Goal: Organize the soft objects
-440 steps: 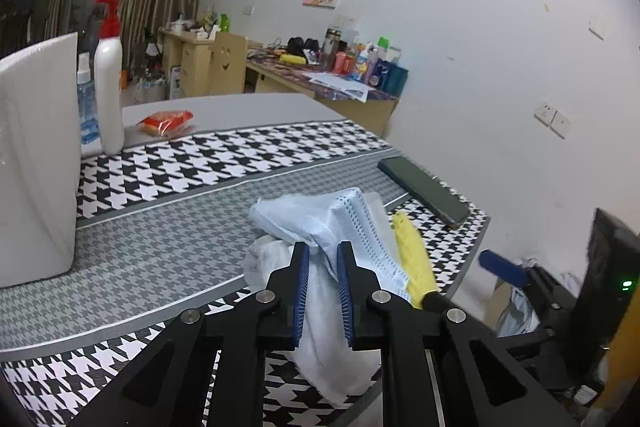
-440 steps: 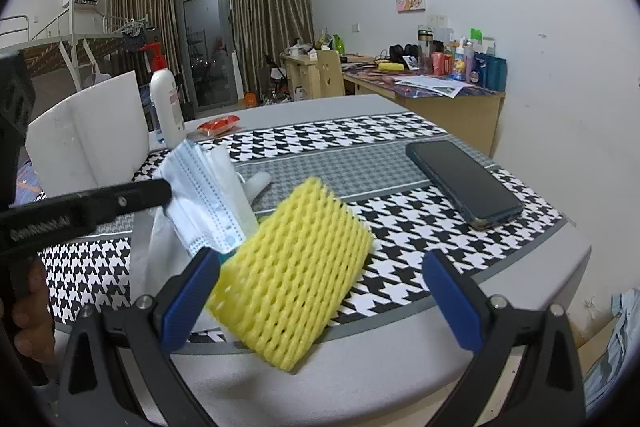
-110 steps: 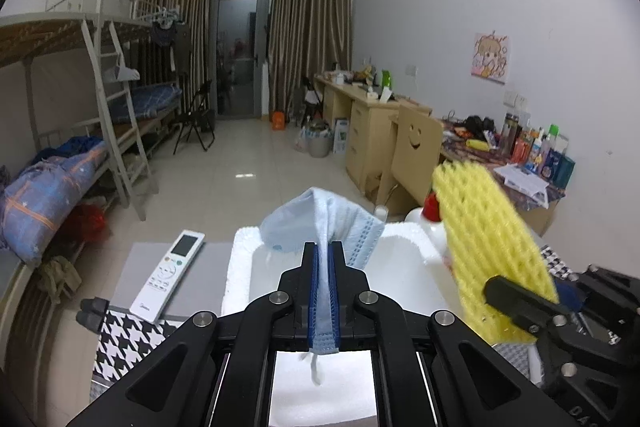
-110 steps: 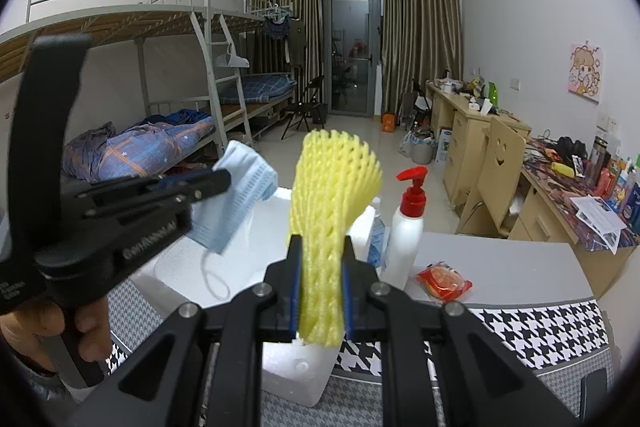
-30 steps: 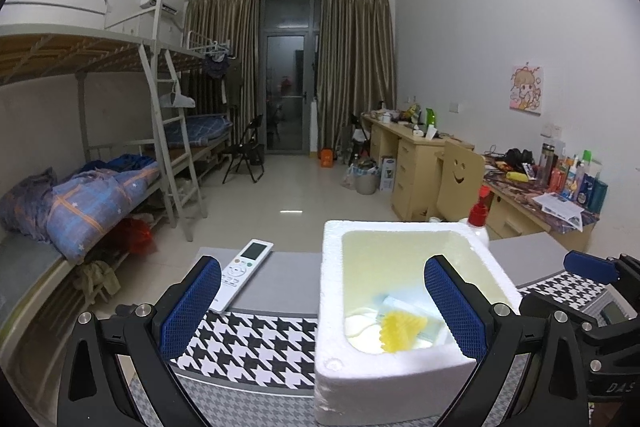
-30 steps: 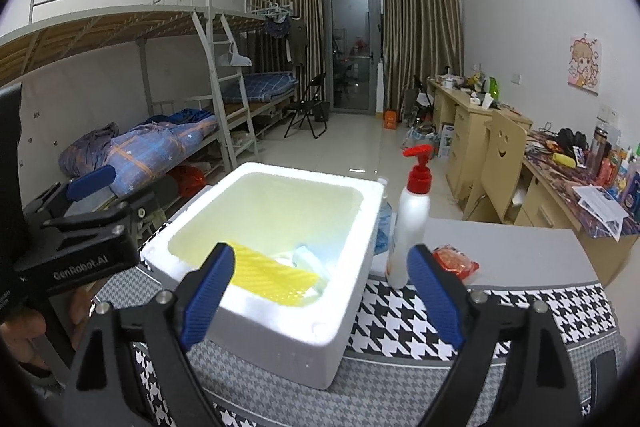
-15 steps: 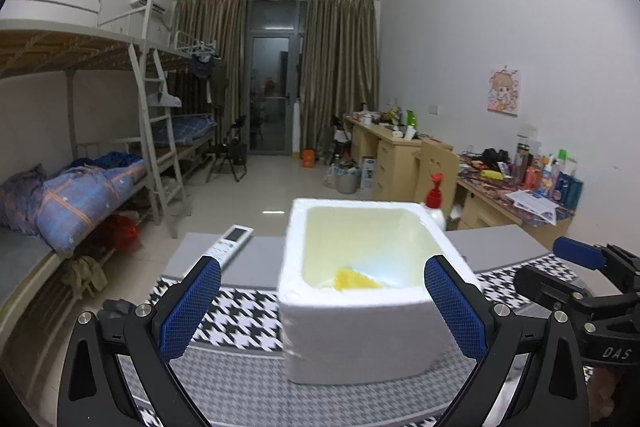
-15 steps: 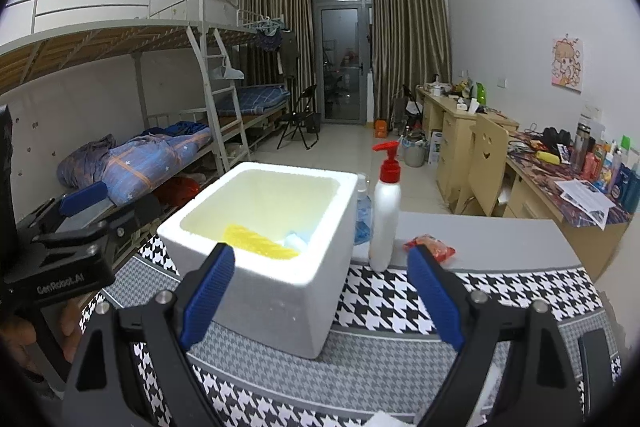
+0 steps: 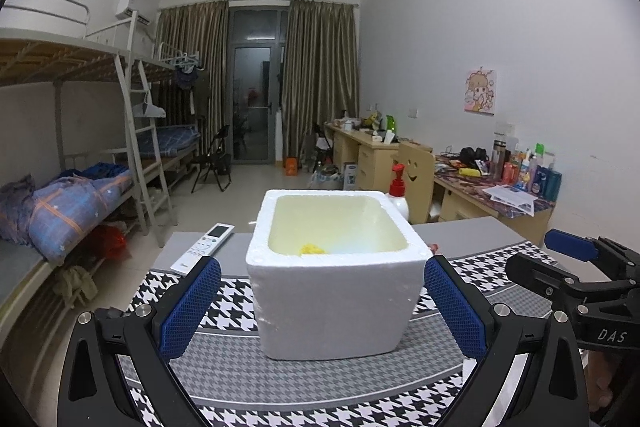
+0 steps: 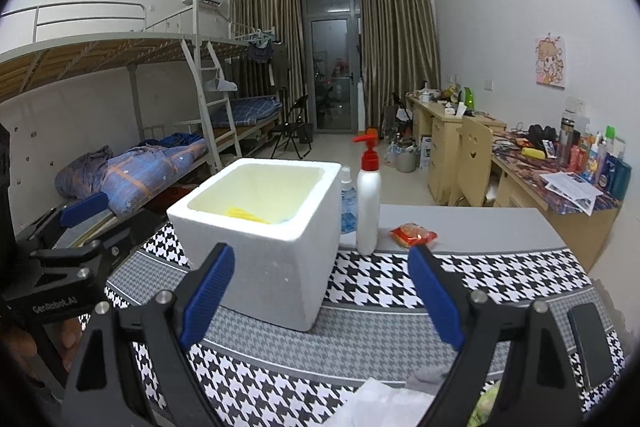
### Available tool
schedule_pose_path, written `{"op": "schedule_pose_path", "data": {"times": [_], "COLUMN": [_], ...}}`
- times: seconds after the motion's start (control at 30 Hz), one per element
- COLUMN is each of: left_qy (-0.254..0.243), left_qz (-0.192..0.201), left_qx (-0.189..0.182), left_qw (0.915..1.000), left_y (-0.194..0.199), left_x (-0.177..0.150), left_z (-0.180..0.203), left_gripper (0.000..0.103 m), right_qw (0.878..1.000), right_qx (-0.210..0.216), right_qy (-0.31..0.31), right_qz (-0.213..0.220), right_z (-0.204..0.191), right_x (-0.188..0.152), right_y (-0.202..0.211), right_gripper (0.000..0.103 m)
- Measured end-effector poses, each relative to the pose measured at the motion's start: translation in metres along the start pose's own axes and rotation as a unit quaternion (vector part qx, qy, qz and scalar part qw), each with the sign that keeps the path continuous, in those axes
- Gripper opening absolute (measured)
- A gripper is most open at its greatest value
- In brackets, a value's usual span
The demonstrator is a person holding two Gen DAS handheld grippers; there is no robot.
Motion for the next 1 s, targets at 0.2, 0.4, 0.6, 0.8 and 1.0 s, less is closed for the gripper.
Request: {"op": "schedule_pose_path", "data": {"times": [0.2, 0.4, 0.6, 0.8, 1.0], "left_qy": [-0.004, -0.014, -0.020, -0.018, -0.018], "left_qz": [0.004, 0.012, 0.014, 0.007, -0.004], "left_qx": [-0.021, -0.045, -0.074, -0.099, -0.114], "left_qw": [0.9998, 0.9988, 0.9970, 0.9949, 0.9934], "left_y": [0.007, 0.015, 0.022, 0.022, 0.018], "left_x": [-0.008, -0.013, -0.019, -0.027, -0.034], "left_z": [0.011, 0.029, 0.048, 0.063, 0.079], "left_gripper": [0.102, 0.102, 0.102, 0.102, 0.102], "right_qw": [1.000, 0.999, 0.998, 0.997, 0.995], "right_qx": [-0.010, -0.026, -0.036, -0.055, -0.081], "right_qy": [-0.006, -0.013, -0.021, -0.027, -0.030], "right_qz": [0.014, 0.029, 0.036, 0.044, 0.043], "right_z": [0.009, 0.019, 0.029, 0.040, 0.052], "right_x": [-0.013, -0.023, -0.034, -0.044, -0.050], "right_y": [0.017, 0.038, 0.050, 0.063, 0.071], "right_gripper": [0.091, 0.093, 0.094, 0.094, 0.094]}}
Point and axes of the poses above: each gripper's, at about its wrist camera, not at the fingertips, and y roughly against the way its jaws point, z to its right, x to its top, the point moved 4 cm from there along -y, roughly the way its jaws point, and after that the axes turned 12 degrees about -y, right-handed, at the moved point
